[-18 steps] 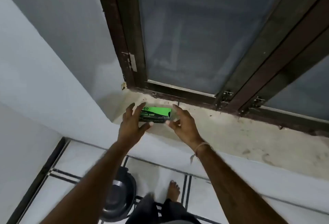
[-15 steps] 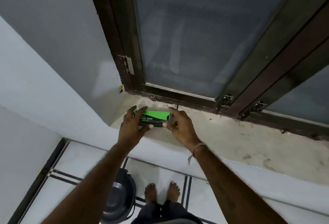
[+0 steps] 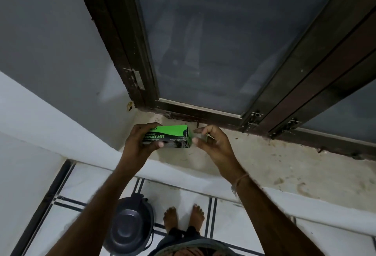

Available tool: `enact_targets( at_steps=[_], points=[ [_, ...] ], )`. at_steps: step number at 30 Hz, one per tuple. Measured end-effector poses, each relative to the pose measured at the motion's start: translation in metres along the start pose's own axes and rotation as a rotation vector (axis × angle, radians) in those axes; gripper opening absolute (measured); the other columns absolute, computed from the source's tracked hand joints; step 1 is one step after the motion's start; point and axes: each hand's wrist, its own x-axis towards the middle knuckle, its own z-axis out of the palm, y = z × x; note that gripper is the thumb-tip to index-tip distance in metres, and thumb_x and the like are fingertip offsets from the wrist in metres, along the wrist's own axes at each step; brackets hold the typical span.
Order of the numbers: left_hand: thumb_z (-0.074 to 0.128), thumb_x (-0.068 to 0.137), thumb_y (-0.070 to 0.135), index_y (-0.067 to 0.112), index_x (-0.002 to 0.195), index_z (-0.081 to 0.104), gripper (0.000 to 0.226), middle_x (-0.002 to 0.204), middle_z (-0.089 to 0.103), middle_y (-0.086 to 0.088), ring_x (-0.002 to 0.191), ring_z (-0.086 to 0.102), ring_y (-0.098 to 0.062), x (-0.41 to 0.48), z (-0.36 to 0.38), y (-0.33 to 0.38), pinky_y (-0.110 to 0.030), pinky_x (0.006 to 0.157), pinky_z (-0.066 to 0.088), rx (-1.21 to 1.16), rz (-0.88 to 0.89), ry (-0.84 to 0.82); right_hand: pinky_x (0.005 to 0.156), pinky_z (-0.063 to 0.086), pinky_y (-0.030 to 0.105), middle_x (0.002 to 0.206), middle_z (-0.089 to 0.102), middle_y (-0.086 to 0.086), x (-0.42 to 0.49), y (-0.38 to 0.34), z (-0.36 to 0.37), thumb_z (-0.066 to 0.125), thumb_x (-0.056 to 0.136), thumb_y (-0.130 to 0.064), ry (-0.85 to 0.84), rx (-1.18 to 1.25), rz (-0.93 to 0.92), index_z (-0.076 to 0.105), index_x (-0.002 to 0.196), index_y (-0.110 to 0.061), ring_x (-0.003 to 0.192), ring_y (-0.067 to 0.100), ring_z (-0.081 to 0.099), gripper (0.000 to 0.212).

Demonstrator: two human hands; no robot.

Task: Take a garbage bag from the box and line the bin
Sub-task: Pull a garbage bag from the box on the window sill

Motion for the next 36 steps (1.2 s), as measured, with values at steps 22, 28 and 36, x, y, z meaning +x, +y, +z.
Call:
enact_targets(
  at_steps=[22,28,36],
  points=[
    [0.075,0.074,0.04,0.031,0.125,0.062,0.053,0.121,0.057,-0.006,0.107,0.056,0.002,-0.005,-0.007,0.014,-0.012,0.087,0.047,0.07,-0.04,0.052,0.091,0.057,0.026,0.111,0.062,0.001,-0.006,-0.009,0.029,0.076,0.089,-0.011,0.007,-0.324,-0.259,0.061,0.141,-0.01,0.102,0.019,0.066,0.054],
    [0.076,0.075,0.036,0.019,0.127,0.064,0.056,0.119,0.058,-0.006,0.105,0.057,-0.001,-0.002,-0.012,0.017,-0.002,0.085,0.044,0.126,-0.014,0.03,0.087,0.056,0.019,0.12,0.061,0.006,0.002,-0.01,0.026,0.079,0.087,-0.013,-0.051,-0.348,-0.237,0.068,0.122,-0.009,0.101,0.007,0.064,0.036],
    [0.085,0.077,0.016,0.012,0.128,0.067,0.054,0.12,0.056,-0.008,0.101,0.058,-0.015,0.006,-0.015,0.029,0.002,0.085,0.039,0.218,0.007,0.072,0.085,0.058,0.029,0.104,0.076,0.008,0.005,-0.004,0.029,0.071,0.093,-0.007,0.073,-0.118,-0.161,0.075,0.103,-0.007,0.096,0.013,0.07,0.011]
  ],
)
